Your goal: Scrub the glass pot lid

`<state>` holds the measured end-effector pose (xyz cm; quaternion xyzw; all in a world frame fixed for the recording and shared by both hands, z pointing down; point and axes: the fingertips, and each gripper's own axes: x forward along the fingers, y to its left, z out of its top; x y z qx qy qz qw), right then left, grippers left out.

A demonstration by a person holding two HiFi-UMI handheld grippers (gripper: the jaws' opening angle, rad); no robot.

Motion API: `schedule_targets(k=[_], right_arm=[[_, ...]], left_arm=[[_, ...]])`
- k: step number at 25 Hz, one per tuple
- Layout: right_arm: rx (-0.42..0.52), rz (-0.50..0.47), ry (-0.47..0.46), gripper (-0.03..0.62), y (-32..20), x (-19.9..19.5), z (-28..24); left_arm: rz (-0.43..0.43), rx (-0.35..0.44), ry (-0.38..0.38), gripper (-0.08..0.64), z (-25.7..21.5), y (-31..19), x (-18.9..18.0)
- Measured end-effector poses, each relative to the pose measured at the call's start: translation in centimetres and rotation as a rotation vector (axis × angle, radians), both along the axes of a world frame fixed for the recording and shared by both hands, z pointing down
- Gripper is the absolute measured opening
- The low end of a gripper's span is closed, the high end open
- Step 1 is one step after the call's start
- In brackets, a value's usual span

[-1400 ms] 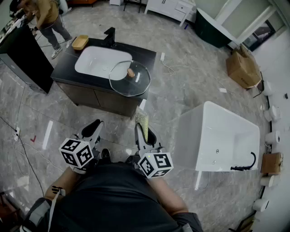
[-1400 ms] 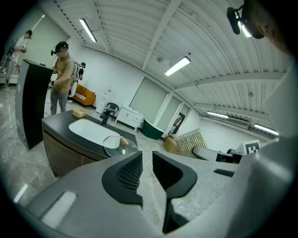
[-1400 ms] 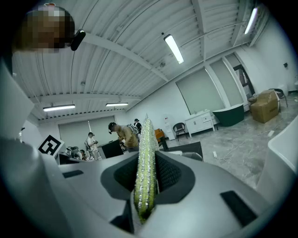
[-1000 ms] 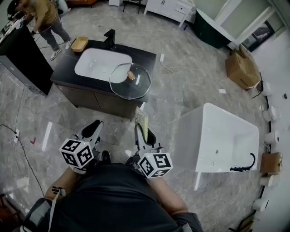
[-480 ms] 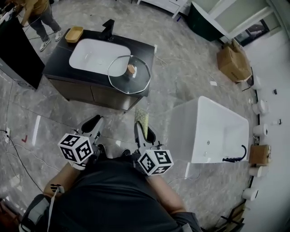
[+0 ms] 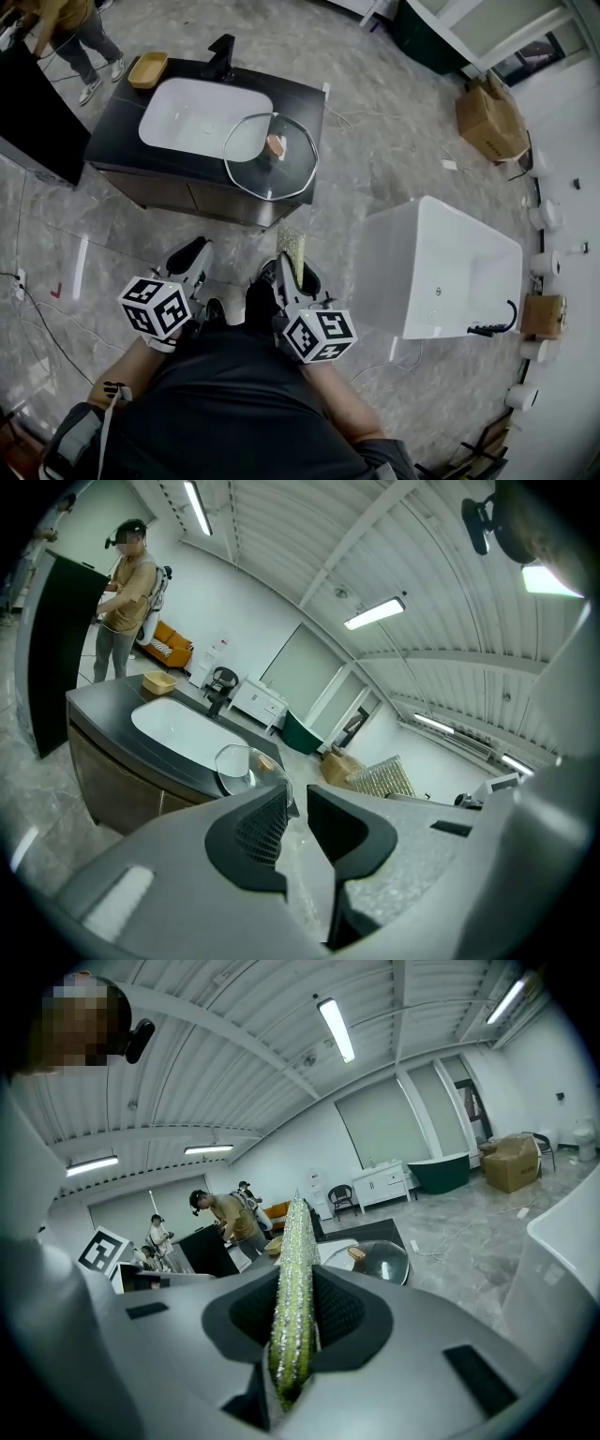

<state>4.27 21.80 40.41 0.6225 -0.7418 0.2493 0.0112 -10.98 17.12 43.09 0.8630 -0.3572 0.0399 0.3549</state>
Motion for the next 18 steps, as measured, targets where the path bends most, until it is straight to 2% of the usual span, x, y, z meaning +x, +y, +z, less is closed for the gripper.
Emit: schedule_targets(k=[7, 12, 18], right_arm=[[-0.007, -0.100, -0.067, 0.064, -7.8, 1.6, 1.1], [-0.026, -0.163, -0.119, 0.064, -13.0, 4.7, 1.3], [-0.042, -0.152, -0.207, 0.064, -17.6, 10.1, 1.6]], left_arm=[[-0.104, -0.002, -0.069, 0.071, -0.1, -6.0, 0.9], [-0.149, -0.004, -0.112, 0.071, -0.6, -10.0, 4.6], [-0.181, 0.010, -0.163, 0.071, -1.7, -13.8, 9.0]])
